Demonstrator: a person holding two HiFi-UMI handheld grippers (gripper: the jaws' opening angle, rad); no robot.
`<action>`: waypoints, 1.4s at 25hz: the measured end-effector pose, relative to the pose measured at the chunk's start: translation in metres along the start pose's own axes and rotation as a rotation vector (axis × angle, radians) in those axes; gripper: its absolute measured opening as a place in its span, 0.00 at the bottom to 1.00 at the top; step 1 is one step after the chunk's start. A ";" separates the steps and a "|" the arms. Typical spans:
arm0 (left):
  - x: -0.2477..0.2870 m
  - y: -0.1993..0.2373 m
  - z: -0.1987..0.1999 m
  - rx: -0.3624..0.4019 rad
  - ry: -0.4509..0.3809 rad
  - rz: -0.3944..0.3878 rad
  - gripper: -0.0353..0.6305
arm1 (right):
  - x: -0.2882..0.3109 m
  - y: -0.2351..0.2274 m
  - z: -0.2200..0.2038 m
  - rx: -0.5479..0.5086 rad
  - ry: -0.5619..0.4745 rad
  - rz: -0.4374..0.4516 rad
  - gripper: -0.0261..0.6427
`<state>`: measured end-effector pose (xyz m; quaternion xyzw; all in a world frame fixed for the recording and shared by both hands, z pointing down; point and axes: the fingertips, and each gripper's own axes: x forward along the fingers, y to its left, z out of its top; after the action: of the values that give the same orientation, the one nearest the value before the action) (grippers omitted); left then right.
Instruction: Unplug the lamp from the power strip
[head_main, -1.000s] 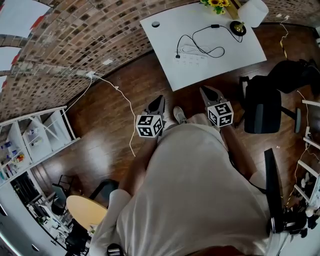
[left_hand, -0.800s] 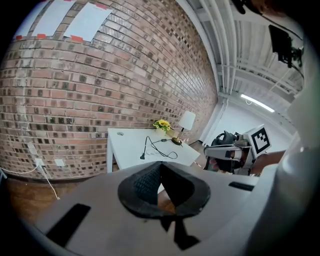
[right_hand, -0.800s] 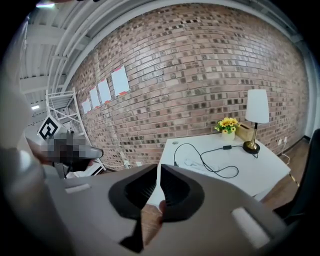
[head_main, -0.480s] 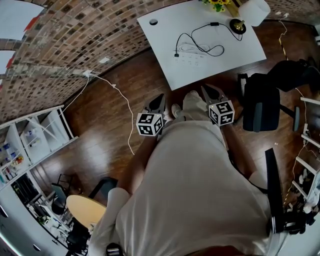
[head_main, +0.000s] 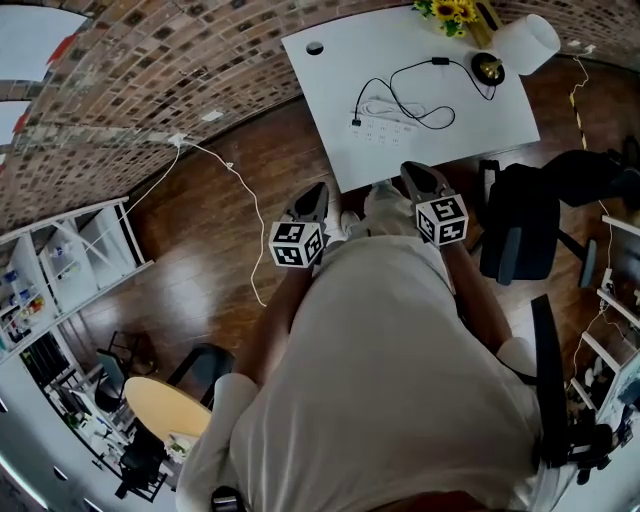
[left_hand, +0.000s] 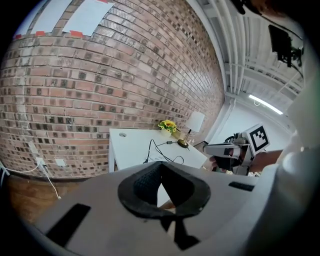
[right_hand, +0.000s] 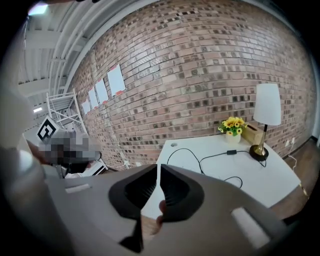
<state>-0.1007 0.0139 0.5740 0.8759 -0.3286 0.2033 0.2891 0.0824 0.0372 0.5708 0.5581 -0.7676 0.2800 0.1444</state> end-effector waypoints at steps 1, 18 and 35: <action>0.006 0.001 0.006 -0.001 -0.002 0.008 0.06 | 0.005 -0.006 0.006 -0.002 0.001 0.007 0.06; 0.073 0.007 0.066 -0.055 0.012 0.158 0.06 | 0.083 -0.086 0.079 -0.069 0.080 0.176 0.06; 0.087 0.014 0.053 -0.116 0.009 0.286 0.06 | 0.129 -0.116 0.061 -0.108 0.176 0.274 0.06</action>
<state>-0.0406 -0.0682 0.5872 0.8010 -0.4600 0.2271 0.3087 0.1532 -0.1243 0.6215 0.4128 -0.8350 0.3030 0.2014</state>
